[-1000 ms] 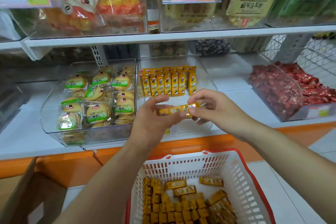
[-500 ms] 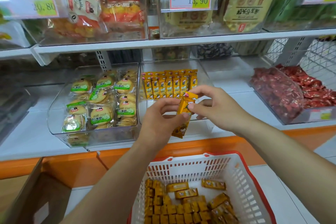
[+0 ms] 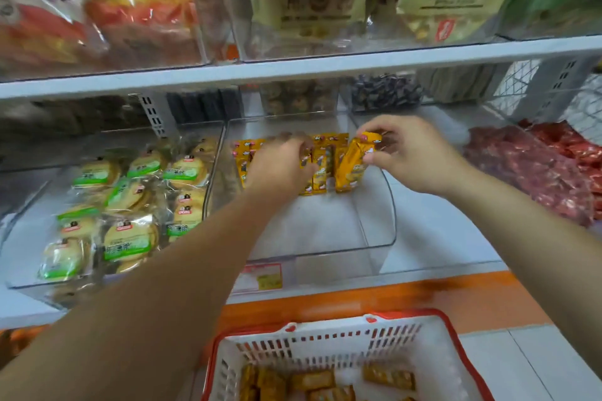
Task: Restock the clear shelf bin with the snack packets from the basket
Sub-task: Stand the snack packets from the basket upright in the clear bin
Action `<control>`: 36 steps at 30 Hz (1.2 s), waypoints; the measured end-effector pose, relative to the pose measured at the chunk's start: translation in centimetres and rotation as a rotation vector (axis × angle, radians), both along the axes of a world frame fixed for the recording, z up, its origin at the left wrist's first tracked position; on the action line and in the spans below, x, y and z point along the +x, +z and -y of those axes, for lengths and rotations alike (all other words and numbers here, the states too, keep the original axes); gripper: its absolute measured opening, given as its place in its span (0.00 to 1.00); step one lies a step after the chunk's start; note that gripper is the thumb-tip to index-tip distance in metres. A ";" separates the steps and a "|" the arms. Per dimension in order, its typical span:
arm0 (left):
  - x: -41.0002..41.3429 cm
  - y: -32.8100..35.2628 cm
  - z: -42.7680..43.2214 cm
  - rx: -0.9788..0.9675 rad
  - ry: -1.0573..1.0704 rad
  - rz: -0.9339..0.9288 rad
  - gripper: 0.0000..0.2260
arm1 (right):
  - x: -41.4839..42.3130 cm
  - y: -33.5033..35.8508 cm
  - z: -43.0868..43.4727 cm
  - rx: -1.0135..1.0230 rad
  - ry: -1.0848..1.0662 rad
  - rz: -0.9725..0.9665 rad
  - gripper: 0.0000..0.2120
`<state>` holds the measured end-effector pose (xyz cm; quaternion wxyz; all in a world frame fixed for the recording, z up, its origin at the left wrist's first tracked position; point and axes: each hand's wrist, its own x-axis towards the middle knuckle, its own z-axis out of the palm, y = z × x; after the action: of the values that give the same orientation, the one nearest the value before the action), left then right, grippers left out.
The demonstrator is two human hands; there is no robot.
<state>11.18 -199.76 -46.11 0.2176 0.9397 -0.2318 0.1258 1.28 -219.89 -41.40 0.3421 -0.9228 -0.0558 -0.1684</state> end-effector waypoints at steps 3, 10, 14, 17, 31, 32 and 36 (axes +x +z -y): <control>2.7 -1.6 1.1 0.137 0.017 0.139 0.23 | 3.2 -0.4 0.3 -0.161 0.010 0.008 0.16; 5.2 -3.3 0.9 0.131 0.050 0.127 0.24 | 9.0 -0.2 -1.1 -0.366 0.071 -0.109 0.16; 5.2 -3.7 0.8 0.075 0.072 0.093 0.22 | 10.7 -0.1 -1.6 -0.527 0.002 -0.162 0.18; 5.2 -3.8 0.9 0.044 0.080 0.079 0.22 | 11.5 -0.1 -1.9 -0.583 -0.036 -0.212 0.21; 6.2 -5.1 0.9 -0.032 0.071 0.133 0.24 | 13.7 -0.8 -4.0 -1.040 -0.030 -0.250 0.09; 6.2 -5.1 1.0 -0.024 0.070 0.141 0.25 | 13.8 -0.9 -4.1 -1.061 -0.034 -0.258 0.11; 6.0 -4.7 0.8 0.034 0.073 0.171 0.32 | 12.8 -0.3 -4.1 -1.036 -0.035 -0.258 0.13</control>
<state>17.14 -200.52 -50.83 0.1761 0.9370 -0.2171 0.2094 14.07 -215.79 -41.72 -0.1569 -0.9848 -0.0737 -0.0096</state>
